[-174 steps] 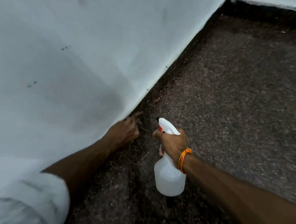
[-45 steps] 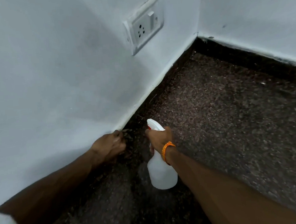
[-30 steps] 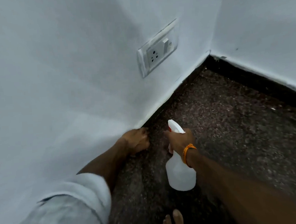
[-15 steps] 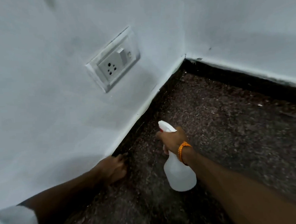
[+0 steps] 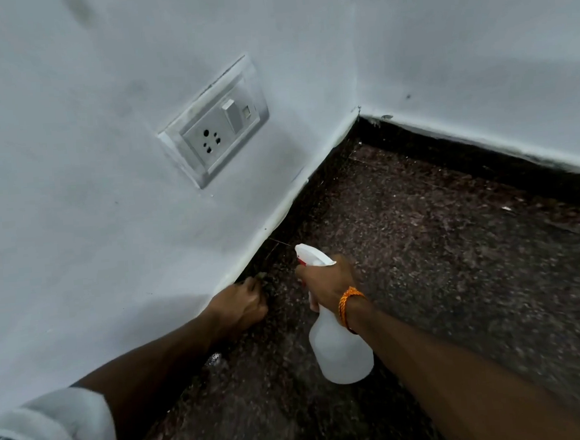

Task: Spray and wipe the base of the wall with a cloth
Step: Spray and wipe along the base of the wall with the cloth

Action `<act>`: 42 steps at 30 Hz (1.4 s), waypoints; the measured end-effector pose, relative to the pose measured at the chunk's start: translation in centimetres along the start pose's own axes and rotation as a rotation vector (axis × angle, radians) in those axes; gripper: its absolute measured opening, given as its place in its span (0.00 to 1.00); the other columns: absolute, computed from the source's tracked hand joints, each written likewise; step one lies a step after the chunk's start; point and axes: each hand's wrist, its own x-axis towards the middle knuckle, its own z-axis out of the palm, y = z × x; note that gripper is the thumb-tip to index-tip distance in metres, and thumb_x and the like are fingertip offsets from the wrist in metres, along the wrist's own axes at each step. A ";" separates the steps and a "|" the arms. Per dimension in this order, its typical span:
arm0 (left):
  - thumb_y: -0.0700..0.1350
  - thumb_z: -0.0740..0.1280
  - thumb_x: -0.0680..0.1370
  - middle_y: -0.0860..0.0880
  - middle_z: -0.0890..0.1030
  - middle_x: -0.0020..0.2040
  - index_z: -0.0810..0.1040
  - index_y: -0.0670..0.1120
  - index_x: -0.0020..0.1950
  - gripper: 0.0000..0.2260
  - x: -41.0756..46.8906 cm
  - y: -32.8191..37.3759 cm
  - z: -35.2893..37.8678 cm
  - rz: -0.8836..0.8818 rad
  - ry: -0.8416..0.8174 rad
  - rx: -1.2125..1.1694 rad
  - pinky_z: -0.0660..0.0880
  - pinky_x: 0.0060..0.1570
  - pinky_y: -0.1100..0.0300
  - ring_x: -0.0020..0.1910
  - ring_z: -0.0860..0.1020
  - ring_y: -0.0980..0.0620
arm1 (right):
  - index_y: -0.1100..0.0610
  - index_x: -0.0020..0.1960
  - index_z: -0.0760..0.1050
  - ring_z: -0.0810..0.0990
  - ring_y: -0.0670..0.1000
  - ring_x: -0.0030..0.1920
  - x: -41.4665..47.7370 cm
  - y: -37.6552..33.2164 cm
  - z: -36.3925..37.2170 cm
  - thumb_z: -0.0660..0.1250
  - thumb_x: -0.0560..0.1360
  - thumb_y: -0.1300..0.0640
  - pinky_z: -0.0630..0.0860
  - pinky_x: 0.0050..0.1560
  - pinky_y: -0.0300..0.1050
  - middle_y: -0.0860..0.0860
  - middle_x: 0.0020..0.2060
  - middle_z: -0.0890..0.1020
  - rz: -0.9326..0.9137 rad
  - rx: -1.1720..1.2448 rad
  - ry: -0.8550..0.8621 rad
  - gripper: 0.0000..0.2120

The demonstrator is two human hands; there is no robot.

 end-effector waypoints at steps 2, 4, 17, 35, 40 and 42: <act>0.39 0.59 0.71 0.30 0.80 0.55 0.84 0.38 0.48 0.15 1.6 -0.6 -1.0 -0.005 0.049 0.036 0.76 0.26 0.57 0.38 0.79 0.43 | 0.67 0.46 0.78 0.72 0.48 0.16 0.3 0.4 0.2 0.70 0.72 0.61 0.71 0.21 0.37 0.57 0.24 0.76 0.009 0.022 0.021 0.09; 0.43 0.65 0.72 0.34 0.81 0.56 0.84 0.41 0.50 0.12 4.1 -1.8 -2.6 0.013 0.144 0.039 0.77 0.32 0.57 0.42 0.80 0.45 | 0.64 0.46 0.78 0.73 0.50 0.19 0.6 0.8 0.2 0.71 0.72 0.60 0.74 0.25 0.40 0.58 0.25 0.77 0.013 0.042 0.039 0.07; 0.43 0.73 0.61 0.36 0.83 0.47 0.85 0.40 0.43 0.13 7.5 -3.5 -4.5 -0.077 0.173 -0.023 0.73 0.24 0.58 0.36 0.80 0.43 | 0.59 0.52 0.71 0.75 0.52 0.21 3.2 0.9 -3.3 0.72 0.75 0.58 0.74 0.28 0.42 0.58 0.27 0.79 0.006 0.098 0.125 0.12; 0.35 0.63 0.67 0.42 0.81 0.35 0.83 0.40 0.37 0.09 12.3 -4.9 -5.3 -0.089 0.364 -0.067 0.72 0.24 0.59 0.33 0.78 0.45 | 0.56 0.50 0.77 0.76 0.52 0.24 5.1 -2.0 -4.1 0.72 0.72 0.59 0.75 0.27 0.43 0.58 0.30 0.80 -0.018 0.165 0.185 0.08; 0.33 0.59 0.68 0.39 0.81 0.36 0.81 0.39 0.35 0.11 19.3 -7.5 -7.8 -0.196 0.463 -0.089 0.72 0.24 0.59 0.33 0.78 0.44 | 0.59 0.41 0.76 0.76 0.53 0.24 6.7 -2.0 -5.4 0.73 0.73 0.60 0.75 0.30 0.45 0.59 0.28 0.79 -0.027 0.163 0.215 0.06; 0.32 0.63 0.67 0.37 0.82 0.39 0.82 0.38 0.38 0.08 20.3 -7.4 -7.8 -0.230 0.449 -0.099 0.74 0.26 0.58 0.34 0.79 0.43 | 0.54 0.41 0.73 0.76 0.53 0.24 7.2 -2.4 -6.0 0.73 0.74 0.60 0.76 0.29 0.45 0.60 0.30 0.80 -0.025 0.185 0.232 0.09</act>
